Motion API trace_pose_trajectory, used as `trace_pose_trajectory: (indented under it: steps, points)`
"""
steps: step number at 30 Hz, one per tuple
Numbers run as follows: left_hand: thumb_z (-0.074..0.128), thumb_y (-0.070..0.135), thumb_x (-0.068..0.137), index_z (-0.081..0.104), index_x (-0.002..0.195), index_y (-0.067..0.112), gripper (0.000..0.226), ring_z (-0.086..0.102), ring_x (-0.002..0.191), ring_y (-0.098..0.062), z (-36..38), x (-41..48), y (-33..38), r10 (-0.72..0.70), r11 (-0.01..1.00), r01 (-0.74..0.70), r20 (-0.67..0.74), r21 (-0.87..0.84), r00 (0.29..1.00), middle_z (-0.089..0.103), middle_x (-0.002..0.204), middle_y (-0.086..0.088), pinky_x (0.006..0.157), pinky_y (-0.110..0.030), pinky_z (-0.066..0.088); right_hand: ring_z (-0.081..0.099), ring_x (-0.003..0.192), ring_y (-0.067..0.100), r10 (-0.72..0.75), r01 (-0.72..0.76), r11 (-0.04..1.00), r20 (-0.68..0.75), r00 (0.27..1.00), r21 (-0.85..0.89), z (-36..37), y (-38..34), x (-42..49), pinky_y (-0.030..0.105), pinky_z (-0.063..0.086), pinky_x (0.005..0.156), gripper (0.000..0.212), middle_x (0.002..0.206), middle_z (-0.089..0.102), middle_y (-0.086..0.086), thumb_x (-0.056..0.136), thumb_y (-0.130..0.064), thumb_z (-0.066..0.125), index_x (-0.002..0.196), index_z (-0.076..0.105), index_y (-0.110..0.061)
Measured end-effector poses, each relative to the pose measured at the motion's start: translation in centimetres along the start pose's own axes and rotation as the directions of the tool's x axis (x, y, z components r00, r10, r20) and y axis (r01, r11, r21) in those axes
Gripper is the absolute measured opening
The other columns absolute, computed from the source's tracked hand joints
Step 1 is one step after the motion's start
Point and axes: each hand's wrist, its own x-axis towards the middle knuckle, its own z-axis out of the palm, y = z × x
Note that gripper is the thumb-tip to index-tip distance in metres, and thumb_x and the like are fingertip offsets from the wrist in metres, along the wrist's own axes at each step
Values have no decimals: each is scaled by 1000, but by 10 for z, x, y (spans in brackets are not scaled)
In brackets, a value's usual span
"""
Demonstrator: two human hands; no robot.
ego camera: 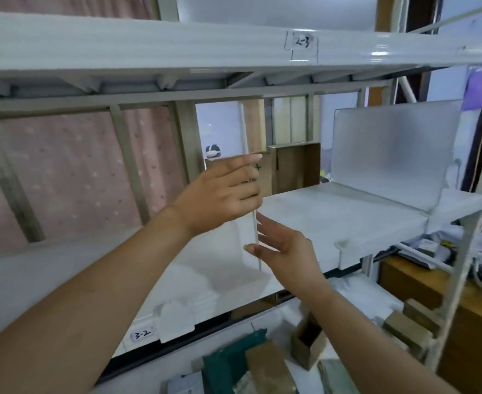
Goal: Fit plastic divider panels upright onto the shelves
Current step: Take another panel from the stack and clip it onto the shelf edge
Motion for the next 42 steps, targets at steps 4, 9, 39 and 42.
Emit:
trace_pose_trajectory:
  steps: [4,9,39,42]
  points:
    - [60,-14,102,74,94,8,28,66,99,-28,27,39,12,27,1000,-27,40,3,999,70,91,-6,124,-47,38,65,104,-19,20,-21,1000,14,1000,15,-47,19,10,3,49,87,71,133,68,-22,81,-38,89,145,59,-40]
    - [59,-14,102,73,91,10,30,65,98,-28,57,82,30,34,999,-35,40,5,999,68,88,-4,124,-46,37,66,111,-14,-2,2,1000,5,1000,-5,-98,41,19,18,52,98,64,116,69,-35,84,-33,87,140,59,-47]
    - [34,-1,111,74,111,7,41,61,115,-39,176,167,30,196,979,-178,201,-102,960,72,107,-16,120,-54,36,74,117,17,26,-22,995,-35,999,102,-194,94,74,44,62,95,53,132,74,2,94,-22,78,145,62,-25]
    - [32,-5,111,73,108,7,43,62,113,-38,180,169,39,249,967,-233,189,-104,950,70,105,-15,121,-52,37,73,117,18,40,-37,994,-21,999,107,-195,104,71,47,63,92,55,134,73,4,94,-16,78,146,61,-21]
